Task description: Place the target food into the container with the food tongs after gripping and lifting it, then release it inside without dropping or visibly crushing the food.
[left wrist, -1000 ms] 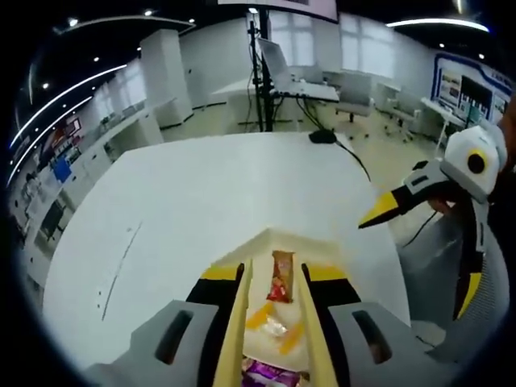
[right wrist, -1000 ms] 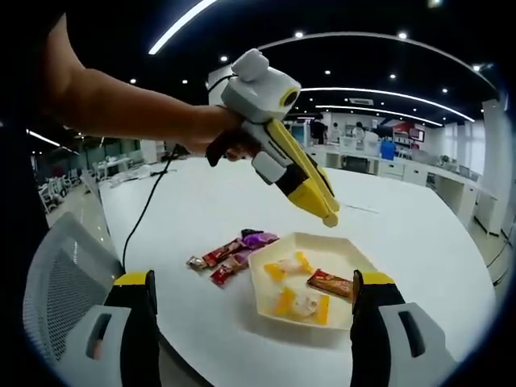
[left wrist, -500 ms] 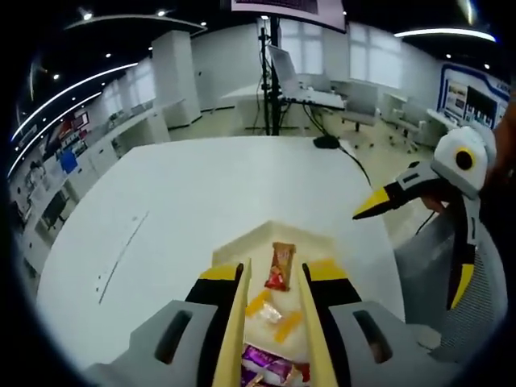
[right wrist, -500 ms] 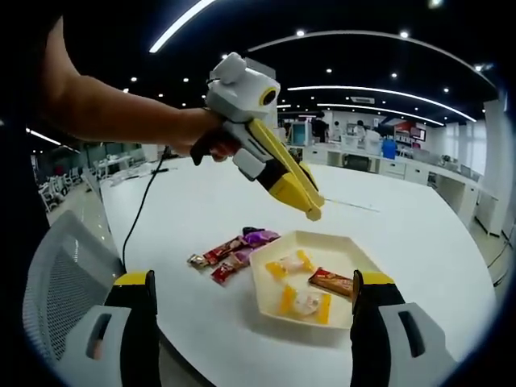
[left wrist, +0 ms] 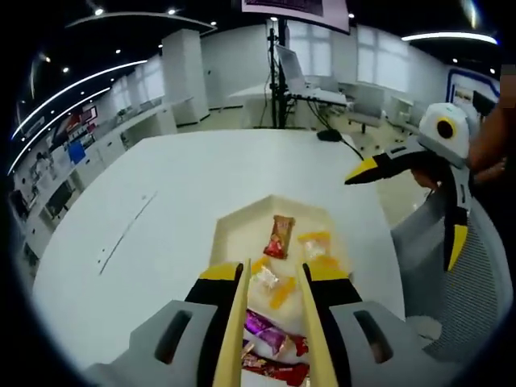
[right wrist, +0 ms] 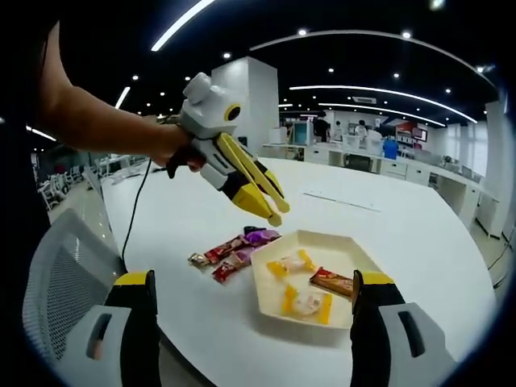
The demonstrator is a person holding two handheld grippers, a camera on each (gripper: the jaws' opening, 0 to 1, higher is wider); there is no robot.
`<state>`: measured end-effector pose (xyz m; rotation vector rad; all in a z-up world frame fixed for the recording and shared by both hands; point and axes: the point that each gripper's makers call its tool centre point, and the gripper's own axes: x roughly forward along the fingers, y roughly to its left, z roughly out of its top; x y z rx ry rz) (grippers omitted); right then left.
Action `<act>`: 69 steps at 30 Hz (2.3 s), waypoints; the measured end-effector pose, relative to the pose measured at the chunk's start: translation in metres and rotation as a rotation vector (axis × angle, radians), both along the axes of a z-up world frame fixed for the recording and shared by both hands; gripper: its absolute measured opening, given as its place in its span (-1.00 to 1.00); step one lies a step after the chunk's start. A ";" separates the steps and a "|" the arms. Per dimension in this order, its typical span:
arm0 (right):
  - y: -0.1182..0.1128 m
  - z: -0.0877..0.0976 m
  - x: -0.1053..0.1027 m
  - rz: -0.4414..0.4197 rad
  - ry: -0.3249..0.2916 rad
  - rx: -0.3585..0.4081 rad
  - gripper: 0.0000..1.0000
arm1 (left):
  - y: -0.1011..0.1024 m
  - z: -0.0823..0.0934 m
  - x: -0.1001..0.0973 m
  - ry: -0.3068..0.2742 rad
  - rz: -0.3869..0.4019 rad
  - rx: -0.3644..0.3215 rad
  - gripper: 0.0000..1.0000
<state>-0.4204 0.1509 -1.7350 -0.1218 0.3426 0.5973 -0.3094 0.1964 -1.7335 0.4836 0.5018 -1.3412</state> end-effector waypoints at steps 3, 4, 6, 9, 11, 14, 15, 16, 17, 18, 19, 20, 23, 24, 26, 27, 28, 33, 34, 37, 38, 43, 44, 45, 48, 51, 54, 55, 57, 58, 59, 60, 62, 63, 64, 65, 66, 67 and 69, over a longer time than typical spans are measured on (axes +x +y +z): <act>-0.001 0.000 0.000 -0.001 -0.003 0.000 0.99 | 0.012 -0.001 0.000 0.004 0.025 -0.006 -0.49; -0.001 0.000 0.001 -0.001 -0.005 0.000 0.99 | 0.017 -0.001 0.000 0.007 0.031 -0.008 -0.48; 0.000 0.000 0.000 0.000 -0.003 0.002 0.99 | 0.026 -0.001 -0.005 0.014 0.027 -0.011 -0.48; 0.000 0.001 0.000 0.003 -0.003 0.004 0.99 | 0.037 -0.002 -0.016 0.066 0.021 -0.019 -0.49; 0.000 0.000 0.000 0.004 0.000 0.001 0.99 | 0.047 -0.005 -0.015 0.008 0.018 0.002 -0.49; 0.001 -0.001 0.000 0.008 0.003 0.002 0.99 | 0.058 -0.006 -0.021 0.049 0.049 -0.022 -0.49; 0.002 -0.001 0.000 0.010 0.004 0.002 0.99 | 0.062 -0.007 -0.022 0.051 0.052 -0.025 -0.49; 0.002 -0.001 -0.001 0.012 0.004 0.003 0.99 | 0.066 -0.009 -0.024 0.066 0.061 -0.024 -0.50; 0.003 -0.001 -0.001 0.015 0.007 0.003 0.99 | 0.073 -0.011 -0.026 0.077 0.081 -0.025 -0.50; 0.003 -0.002 -0.001 0.017 0.008 0.002 0.99 | 0.077 -0.011 -0.027 0.083 0.096 -0.035 -0.50; 0.004 -0.003 -0.001 0.022 0.012 0.000 0.99 | 0.080 -0.011 -0.029 0.089 0.107 -0.045 -0.50; 0.005 -0.003 -0.001 0.026 0.012 -0.001 0.99 | 0.086 -0.013 -0.032 0.095 0.114 -0.049 -0.50; 0.007 -0.004 -0.003 0.034 0.019 -0.002 0.99 | 0.100 -0.015 -0.035 0.098 0.158 -0.069 -0.51; 0.007 -0.004 -0.002 0.035 0.020 -0.003 0.98 | 0.105 -0.015 -0.035 0.086 0.178 -0.074 -0.51; 0.007 -0.005 -0.003 0.037 0.025 0.000 0.98 | 0.112 -0.017 -0.038 0.068 0.183 -0.067 -0.51; 0.007 -0.005 -0.003 0.037 0.028 0.000 0.98 | 0.115 -0.018 -0.039 0.058 0.186 -0.061 -0.51; 0.007 -0.005 -0.003 0.037 0.029 0.000 0.98 | 0.117 -0.019 -0.040 0.052 0.189 -0.060 -0.51; 0.011 -0.006 -0.004 0.055 0.034 0.003 0.98 | 0.121 -0.019 -0.047 0.069 0.214 -0.090 -0.51; 0.011 -0.006 -0.004 0.058 0.035 0.003 0.98 | 0.120 -0.017 -0.046 0.036 0.206 -0.097 -0.51; 0.012 -0.007 -0.005 0.060 0.038 0.000 0.98 | 0.119 -0.020 -0.049 0.071 0.203 -0.105 -0.51; 0.011 -0.006 -0.005 0.060 0.037 -0.001 0.98 | 0.119 -0.021 -0.049 0.067 0.204 -0.103 -0.51; 0.008 -0.005 -0.003 0.043 0.035 0.006 0.98 | 0.120 -0.028 -0.053 0.064 0.190 -0.081 -0.51; 0.007 -0.005 -0.003 0.037 0.031 0.005 0.98 | 0.120 -0.027 -0.052 0.060 0.193 -0.088 -0.51; 0.007 -0.005 -0.003 0.036 0.032 0.009 0.98 | 0.121 -0.027 -0.052 0.062 0.196 -0.091 -0.51; 0.007 -0.005 -0.002 0.035 0.031 0.007 0.98 | 0.120 -0.026 -0.051 0.078 0.200 -0.109 -0.51; 0.007 -0.006 -0.003 0.038 0.035 0.002 0.98 | 0.122 -0.028 -0.049 0.030 0.194 -0.085 -0.51; 0.007 -0.006 -0.003 0.038 0.034 0.004 0.98 | 0.121 -0.033 -0.051 0.037 0.184 -0.079 -0.50; 0.007 -0.006 -0.003 0.036 0.034 0.001 0.98 | 0.122 -0.035 -0.051 0.035 0.180 -0.067 -0.50; 0.007 -0.005 -0.003 0.034 0.032 0.007 0.98 | 0.122 -0.037 -0.051 0.031 0.182 -0.066 -0.50; 0.006 -0.006 -0.002 0.031 0.033 0.003 0.97 | 0.123 -0.038 -0.051 0.034 0.184 -0.066 -0.50; 0.006 -0.006 -0.002 0.030 0.033 0.004 0.97 | 0.122 -0.039 -0.053 0.034 0.179 -0.065 -0.50; 0.006 -0.005 -0.002 0.030 0.033 0.009 0.97 | 0.122 -0.043 -0.053 0.037 0.176 -0.060 -0.50; 0.005 -0.006 -0.002 0.028 0.033 0.006 0.97 | 0.123 -0.049 -0.053 0.039 0.173 -0.055 -0.50; 0.005 -0.006 -0.002 0.028 0.033 0.006 0.97 | 0.123 -0.051 -0.054 0.040 0.172 -0.053 -0.50; 0.006 -0.005 -0.002 0.028 0.033 0.007 0.97 | 0.123 -0.053 -0.054 0.041 0.172 -0.051 -0.50; 0.005 -0.005 -0.002 0.026 0.032 0.005 0.97 | 0.124 -0.057 -0.055 0.034 0.173 -0.043 -0.50; 0.005 -0.006 -0.002 0.025 0.032 0.005 0.97 | 0.125 -0.059 -0.055 0.038 0.176 -0.039 -0.50; 0.005 -0.006 -0.002 0.025 0.033 0.008 0.97 | 0.125 -0.062 -0.056 0.041 0.176 -0.037 -0.50; 0.005 -0.005 -0.002 0.023 0.031 0.006 0.97 | 0.126 -0.068 -0.056 0.034 0.175 -0.025 -0.50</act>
